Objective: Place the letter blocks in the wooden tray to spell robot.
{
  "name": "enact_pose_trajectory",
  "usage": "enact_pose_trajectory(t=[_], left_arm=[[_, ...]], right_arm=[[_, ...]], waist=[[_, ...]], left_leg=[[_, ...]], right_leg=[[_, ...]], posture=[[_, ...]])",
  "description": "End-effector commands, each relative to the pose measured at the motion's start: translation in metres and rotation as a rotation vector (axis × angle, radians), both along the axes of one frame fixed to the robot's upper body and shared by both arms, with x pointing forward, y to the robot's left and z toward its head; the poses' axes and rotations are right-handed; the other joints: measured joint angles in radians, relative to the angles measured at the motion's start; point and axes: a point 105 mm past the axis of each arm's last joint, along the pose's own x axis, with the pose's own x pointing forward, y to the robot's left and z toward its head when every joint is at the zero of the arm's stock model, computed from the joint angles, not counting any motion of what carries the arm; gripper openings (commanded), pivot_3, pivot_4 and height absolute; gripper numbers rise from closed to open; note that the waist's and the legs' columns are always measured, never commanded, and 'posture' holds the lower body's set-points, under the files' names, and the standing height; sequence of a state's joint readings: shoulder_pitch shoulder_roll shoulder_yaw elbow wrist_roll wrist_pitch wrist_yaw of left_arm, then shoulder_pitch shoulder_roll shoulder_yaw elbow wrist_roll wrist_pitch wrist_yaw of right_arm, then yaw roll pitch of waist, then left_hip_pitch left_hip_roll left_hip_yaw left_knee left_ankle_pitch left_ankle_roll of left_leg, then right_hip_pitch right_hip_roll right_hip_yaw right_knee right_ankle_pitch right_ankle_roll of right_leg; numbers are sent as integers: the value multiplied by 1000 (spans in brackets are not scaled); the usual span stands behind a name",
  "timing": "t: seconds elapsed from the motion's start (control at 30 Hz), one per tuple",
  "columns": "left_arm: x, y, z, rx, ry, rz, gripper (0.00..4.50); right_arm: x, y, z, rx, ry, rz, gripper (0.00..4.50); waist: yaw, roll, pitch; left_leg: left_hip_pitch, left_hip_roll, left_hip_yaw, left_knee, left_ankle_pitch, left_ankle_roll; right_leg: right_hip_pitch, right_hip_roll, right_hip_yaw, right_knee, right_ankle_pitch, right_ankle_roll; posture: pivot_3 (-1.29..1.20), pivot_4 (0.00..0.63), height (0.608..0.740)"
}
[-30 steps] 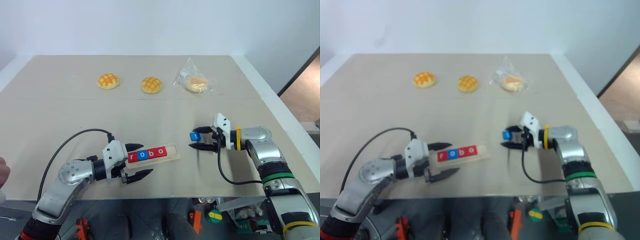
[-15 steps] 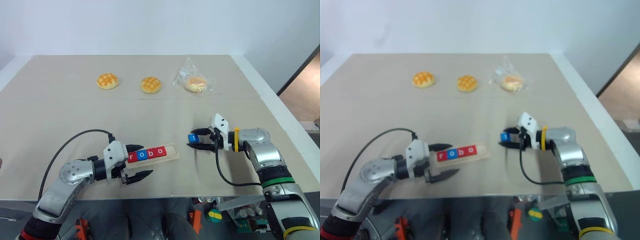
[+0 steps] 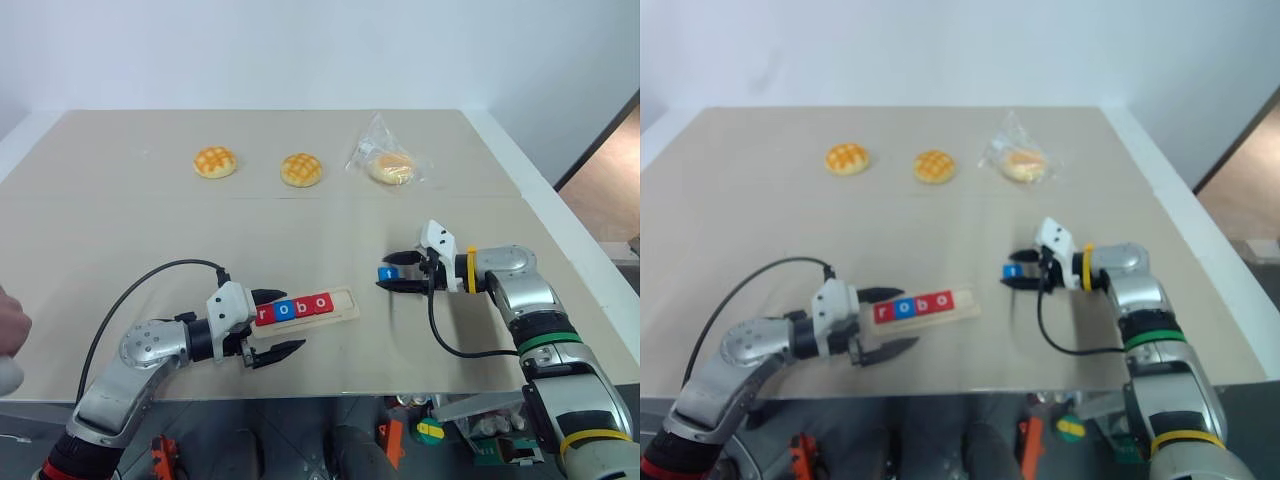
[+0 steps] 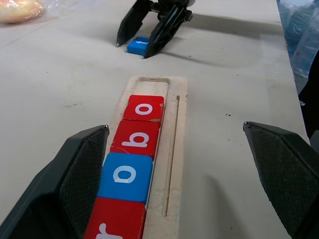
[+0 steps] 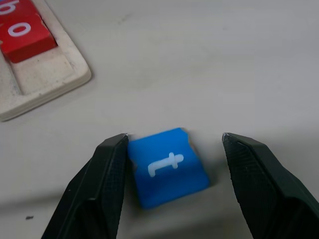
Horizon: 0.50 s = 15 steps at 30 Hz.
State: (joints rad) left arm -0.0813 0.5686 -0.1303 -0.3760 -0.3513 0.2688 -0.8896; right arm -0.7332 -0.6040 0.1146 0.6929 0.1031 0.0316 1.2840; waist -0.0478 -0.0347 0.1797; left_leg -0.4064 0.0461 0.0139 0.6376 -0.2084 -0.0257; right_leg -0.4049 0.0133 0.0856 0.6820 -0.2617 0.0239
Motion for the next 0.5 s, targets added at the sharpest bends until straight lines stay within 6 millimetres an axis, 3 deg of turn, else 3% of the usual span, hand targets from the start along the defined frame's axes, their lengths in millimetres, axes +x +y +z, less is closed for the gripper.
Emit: enact_pose_trajectory(t=[0.03,0.2,0.23,0.27,0.3,0.4,0.5], left_arm=[[-3,0,6,1,-34,-4,4500],[-4,-2,5,-1,-32,-4,4500],[-4,-3,5,-2,-32,-5,4500],[-3,-3,5,-3,-32,-6,4500],[-3,-3,5,-2,-32,-8,4500],[-3,-3,5,-2,-32,-12,4500],[-2,-4,6,-5,-31,-16,4500]], right_arm=[[-10,-6,-7,15,28,-13,2805],[-16,2,-6,96,33,-111,2805],[-17,5,-6,106,31,-140,2567],[-20,10,-6,136,37,-175,1982],[-24,15,-7,152,42,-202,1982],[-36,23,-12,162,39,-264,1225],[-42,28,-15,170,35,-338,1222]], waist=[[0,0,0],[0,0,0],[1,0,0],[1,0,0],[1,0,0],[0,-1,-1],[-1,0,-2]], left_leg=[[0,0,0,0,0,0],[0,0,-1,0,0,0],[0,0,-1,0,0,0],[0,0,-2,0,0,0],[0,0,-2,0,0,0],[0,1,-4,0,0,0],[0,1,-3,0,0,0]], right_leg=[[0,0,0,0,0,0],[0,0,0,0,-1,1],[0,0,0,0,-1,1],[1,0,-1,0,-1,2],[1,0,-1,0,-1,2],[0,1,-2,0,-4,5],[0,2,-1,0,-3,5]], posture=[[0,150,740],[0,150,740],[0,150,740],[0,150,740],[0,150,740],[0,150,740],[0,150,740]])
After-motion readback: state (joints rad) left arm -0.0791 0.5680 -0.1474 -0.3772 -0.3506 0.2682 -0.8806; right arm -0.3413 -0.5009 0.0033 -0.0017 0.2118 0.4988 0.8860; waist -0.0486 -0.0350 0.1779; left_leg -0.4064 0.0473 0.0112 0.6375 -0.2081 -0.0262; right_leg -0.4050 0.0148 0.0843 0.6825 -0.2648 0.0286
